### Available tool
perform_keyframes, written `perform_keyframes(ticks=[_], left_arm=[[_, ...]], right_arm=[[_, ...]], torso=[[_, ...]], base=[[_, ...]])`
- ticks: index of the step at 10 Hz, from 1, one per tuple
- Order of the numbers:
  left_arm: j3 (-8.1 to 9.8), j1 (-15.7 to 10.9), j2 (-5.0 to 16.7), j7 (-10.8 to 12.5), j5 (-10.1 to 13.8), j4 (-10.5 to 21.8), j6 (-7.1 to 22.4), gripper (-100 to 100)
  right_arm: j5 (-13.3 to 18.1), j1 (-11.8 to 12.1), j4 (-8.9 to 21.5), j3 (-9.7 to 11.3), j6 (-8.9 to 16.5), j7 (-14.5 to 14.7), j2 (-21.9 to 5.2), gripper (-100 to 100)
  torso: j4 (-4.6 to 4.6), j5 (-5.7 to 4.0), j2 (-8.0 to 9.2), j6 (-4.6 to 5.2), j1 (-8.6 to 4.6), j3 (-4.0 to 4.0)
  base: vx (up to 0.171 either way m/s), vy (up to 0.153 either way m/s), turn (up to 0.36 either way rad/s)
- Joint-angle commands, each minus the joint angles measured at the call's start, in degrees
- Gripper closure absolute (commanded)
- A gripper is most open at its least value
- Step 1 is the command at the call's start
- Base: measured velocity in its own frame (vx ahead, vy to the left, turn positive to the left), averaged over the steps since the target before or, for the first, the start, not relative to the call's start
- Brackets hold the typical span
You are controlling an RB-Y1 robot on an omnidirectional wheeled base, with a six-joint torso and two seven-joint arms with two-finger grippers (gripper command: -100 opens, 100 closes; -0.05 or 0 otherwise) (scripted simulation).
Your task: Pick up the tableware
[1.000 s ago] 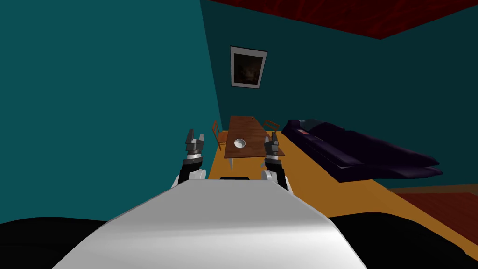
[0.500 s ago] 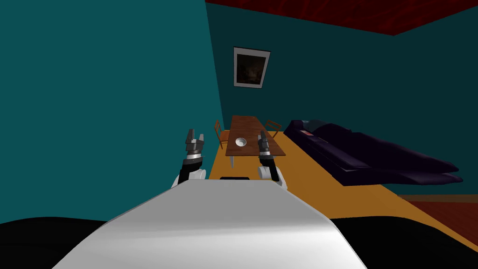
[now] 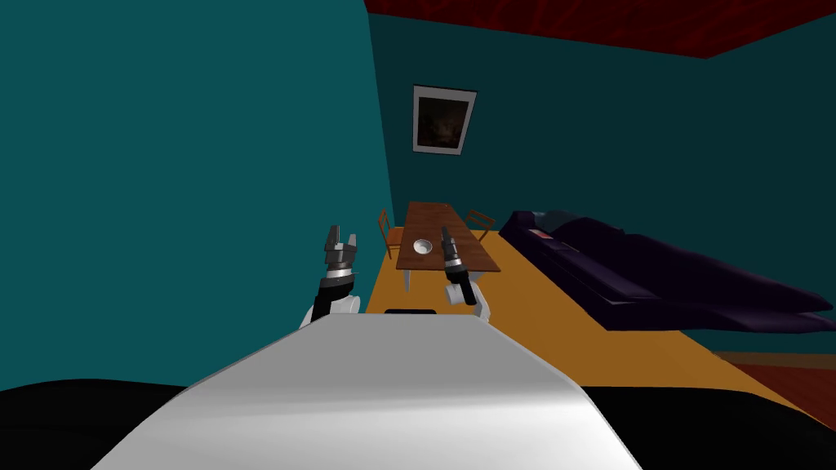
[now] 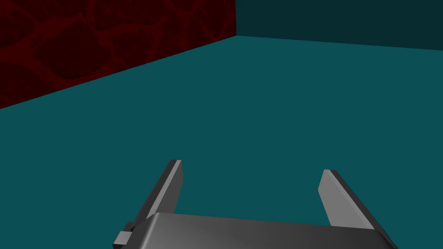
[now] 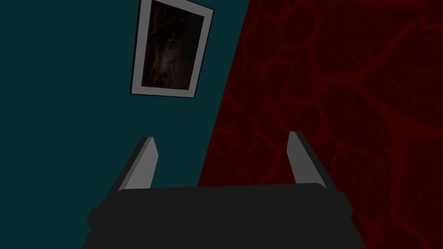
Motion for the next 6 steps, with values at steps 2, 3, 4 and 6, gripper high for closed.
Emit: perform_keyframes(ticks=[2,3,4,6], left_arm=[[0.0,0.0,0.0,0.0,0.0,0.0,0.0,0],[0.0,0.0,0.0,0.0,0.0,0.0,0.0,0],[0.0,0.01,0.0,0.0,0.0,0.0,0.0,0],[0.0,0.01,0.0,0.0,0.0,0.0,0.0,0]], right_arm=[[2.35,-3.86,3.9,1.81,0.1,1.74,-0.24,-100],[4.46,-5.83,5.81,3.44,0.39,3.25,-0.47,-100],[4.46,-7.1,7.11,3.44,0.39,3.25,-0.47,-100],[6.65,-10.43,10.52,5.12,0.66,4.84,-0.66,-100]], torso=[[0.01,0.0,0.03,-0.01,-0.01,0.02],[0.0,0.0,0.02,0.01,-0.01,0.01],[-0.01,0.0,-0.08,0.01,-0.02,-0.04],[-0.04,0.01,-0.2,0.01,0.03,-0.11]], base=[[-0.056,-0.007,0.078],[-0.026,-0.009,0.026],[0.006,0.004,0.012],[0.0,0.0,0.0]])
